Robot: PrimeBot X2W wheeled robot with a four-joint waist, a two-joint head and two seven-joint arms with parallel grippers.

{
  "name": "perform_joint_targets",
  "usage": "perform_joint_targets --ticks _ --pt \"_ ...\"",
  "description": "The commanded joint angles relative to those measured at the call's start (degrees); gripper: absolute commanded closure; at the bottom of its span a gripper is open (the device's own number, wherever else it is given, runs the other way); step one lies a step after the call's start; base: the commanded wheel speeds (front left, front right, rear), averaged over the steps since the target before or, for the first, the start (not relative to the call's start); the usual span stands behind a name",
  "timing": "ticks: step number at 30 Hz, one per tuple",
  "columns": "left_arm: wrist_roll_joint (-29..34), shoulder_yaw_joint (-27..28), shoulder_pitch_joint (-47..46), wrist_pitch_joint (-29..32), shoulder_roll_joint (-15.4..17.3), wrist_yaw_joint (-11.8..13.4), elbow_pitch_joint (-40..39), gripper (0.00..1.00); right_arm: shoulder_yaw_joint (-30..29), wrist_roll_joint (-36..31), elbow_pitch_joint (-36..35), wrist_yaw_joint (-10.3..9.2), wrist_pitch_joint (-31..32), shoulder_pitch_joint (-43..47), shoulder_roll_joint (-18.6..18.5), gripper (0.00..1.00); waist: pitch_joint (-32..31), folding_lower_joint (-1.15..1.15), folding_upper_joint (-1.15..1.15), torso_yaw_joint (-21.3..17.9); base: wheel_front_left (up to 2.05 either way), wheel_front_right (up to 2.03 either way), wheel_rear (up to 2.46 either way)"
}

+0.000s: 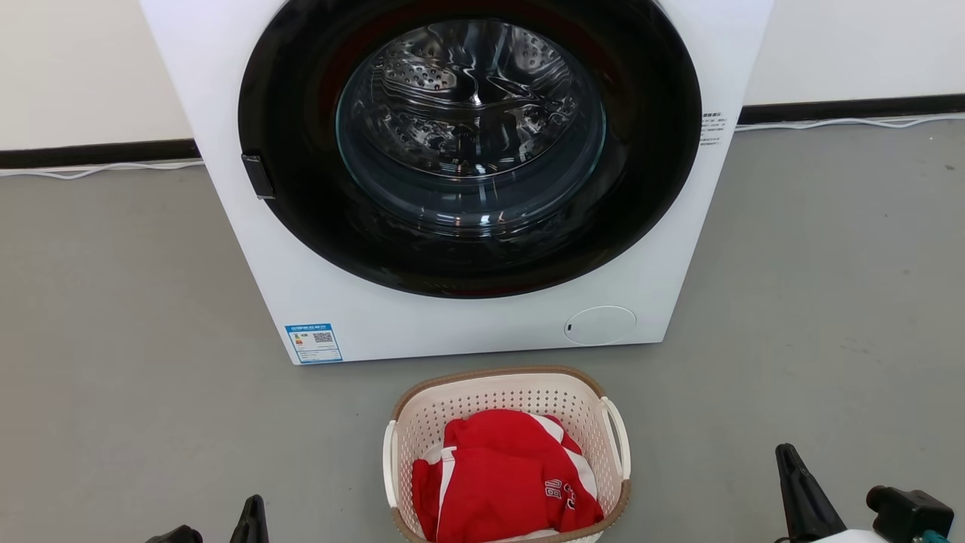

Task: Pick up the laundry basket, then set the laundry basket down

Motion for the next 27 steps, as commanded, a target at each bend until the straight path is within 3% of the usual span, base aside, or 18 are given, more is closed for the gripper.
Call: perform_joint_targets --ticks 1,27 --pt "-1.43 0.55 -2.32 0.26 0.47 -0.60 -1.78 1.00 -0.57 1.57 -1.79 0.05 0.50 -2.27 -0.33 1.00 0.01 -0.02 0.00 0.03 0.00 0.00 0.00" --pt "-17.24 1.54 -4.16 4.57 0.41 -2.52 -3.62 1.00 -1.88 17.90 -2.92 0.14 4.75 -4.00 0.95 1.00 0.24 -0.02 0.00 0.64 0.00 0.00 0.00"
